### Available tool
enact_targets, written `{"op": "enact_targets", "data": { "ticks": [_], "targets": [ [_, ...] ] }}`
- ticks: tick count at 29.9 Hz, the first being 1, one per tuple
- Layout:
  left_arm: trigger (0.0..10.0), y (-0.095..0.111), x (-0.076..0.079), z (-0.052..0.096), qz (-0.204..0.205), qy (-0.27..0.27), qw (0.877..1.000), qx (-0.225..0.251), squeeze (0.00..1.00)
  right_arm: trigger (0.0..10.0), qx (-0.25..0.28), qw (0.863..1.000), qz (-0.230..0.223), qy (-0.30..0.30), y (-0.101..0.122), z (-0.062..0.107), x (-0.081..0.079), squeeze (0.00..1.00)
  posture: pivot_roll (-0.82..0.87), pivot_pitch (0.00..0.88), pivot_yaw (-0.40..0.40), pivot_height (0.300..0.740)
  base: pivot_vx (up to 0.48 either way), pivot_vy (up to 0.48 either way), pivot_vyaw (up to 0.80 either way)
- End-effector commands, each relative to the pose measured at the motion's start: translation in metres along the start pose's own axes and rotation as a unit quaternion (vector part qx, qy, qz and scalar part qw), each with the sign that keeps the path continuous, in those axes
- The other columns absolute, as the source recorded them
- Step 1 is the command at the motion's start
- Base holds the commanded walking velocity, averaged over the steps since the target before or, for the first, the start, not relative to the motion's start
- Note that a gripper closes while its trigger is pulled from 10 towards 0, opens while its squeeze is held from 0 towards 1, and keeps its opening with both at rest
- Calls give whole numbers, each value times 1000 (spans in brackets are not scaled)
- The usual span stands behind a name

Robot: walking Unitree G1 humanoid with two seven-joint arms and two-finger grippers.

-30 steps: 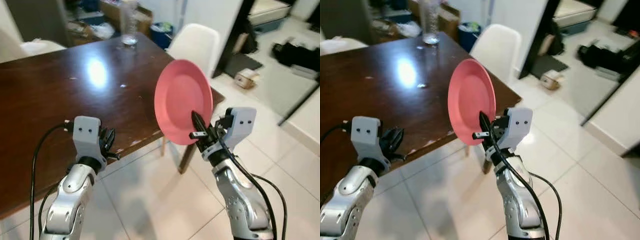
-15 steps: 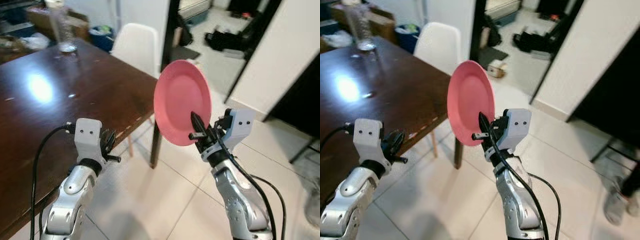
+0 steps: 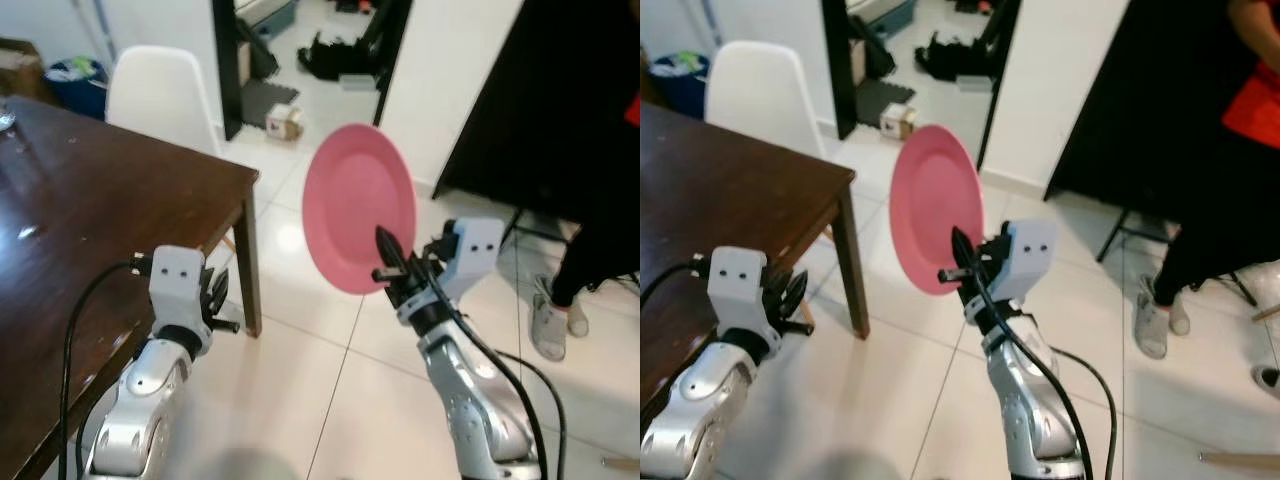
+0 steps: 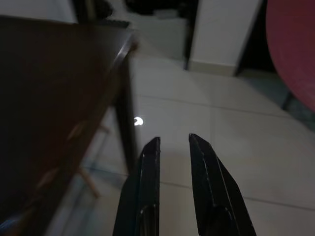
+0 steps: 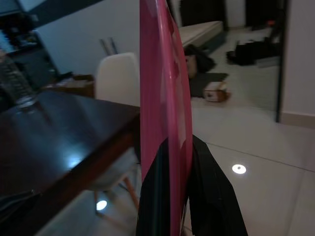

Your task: Setting the table

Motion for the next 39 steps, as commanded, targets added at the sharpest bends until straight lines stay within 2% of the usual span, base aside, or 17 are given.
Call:
{"op": "enact_targets", "data": {
  "ticks": [1, 39],
  "targets": [
    [10000, -3, 4, 0, 2, -6, 1000, -3, 0, 10000, 5, 1000, -1, -5, 2, 1, 3, 0, -32, 29, 26, 740, 0, 0, -800],
    [10000, -3, 5, 0, 3, -8, 1000, -2, 0, 10000, 3, 1000, -2, -5, 1, 2, 2, 0, -31, 35, 30, 740, 0, 0, -800]
  ]
}}
Point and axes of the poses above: a point about 5 cm out from each wrist's last joint towards the gripper, its own z axis pointing back from the gripper into the wrist, its own y axis along the axis of the wrist's last joint, x = y × z, the point moved 3 cm from there along -z, pointing out of the wrist towards the gripper, and after that the axes turned 2 degrees about -z, right-handed, at the moved point
